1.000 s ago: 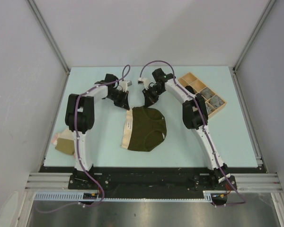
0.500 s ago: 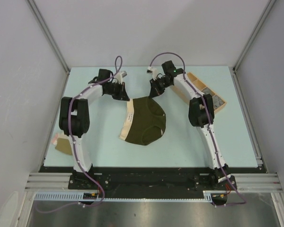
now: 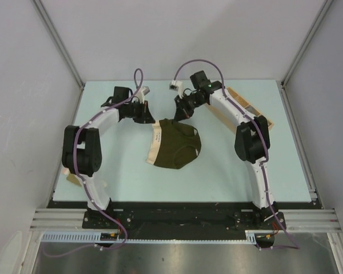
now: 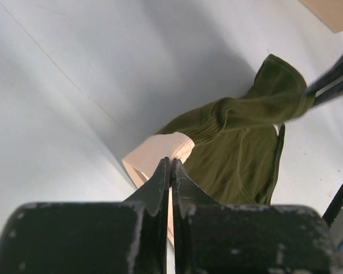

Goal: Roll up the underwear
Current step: Fold the underwear at the center of the board.

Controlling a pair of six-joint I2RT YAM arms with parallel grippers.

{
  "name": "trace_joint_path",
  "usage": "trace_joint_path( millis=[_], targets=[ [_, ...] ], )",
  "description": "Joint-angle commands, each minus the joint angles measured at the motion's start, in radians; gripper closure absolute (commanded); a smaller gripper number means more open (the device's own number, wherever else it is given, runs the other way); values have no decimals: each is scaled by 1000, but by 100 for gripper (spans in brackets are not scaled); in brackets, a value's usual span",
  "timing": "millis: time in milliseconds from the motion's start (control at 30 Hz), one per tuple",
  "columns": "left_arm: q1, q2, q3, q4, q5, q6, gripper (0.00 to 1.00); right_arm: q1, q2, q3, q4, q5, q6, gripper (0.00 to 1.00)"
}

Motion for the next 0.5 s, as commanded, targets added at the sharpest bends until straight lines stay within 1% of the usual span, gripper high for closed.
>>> trace_joint_path(
  millis=[0,33,367,400,467],
  targets=[
    [7,-129,-86,46,-20,-5,99,57,-106,-129,1,17,-49,100],
    [7,-146,-118,49,-23,-9,100,66,-117,-166,7,28,-48,100],
    [7,-339,-319,56,-60,-10,100,118,-206,-293,25,65,-56,100],
    [7,-365,-333,59,-64,-40,100,121,-209,-298,28,70,-56,100],
    [7,-388,-378,68,-67,-48,100,123,-219,-312,27,67,-57,100]
  ],
)
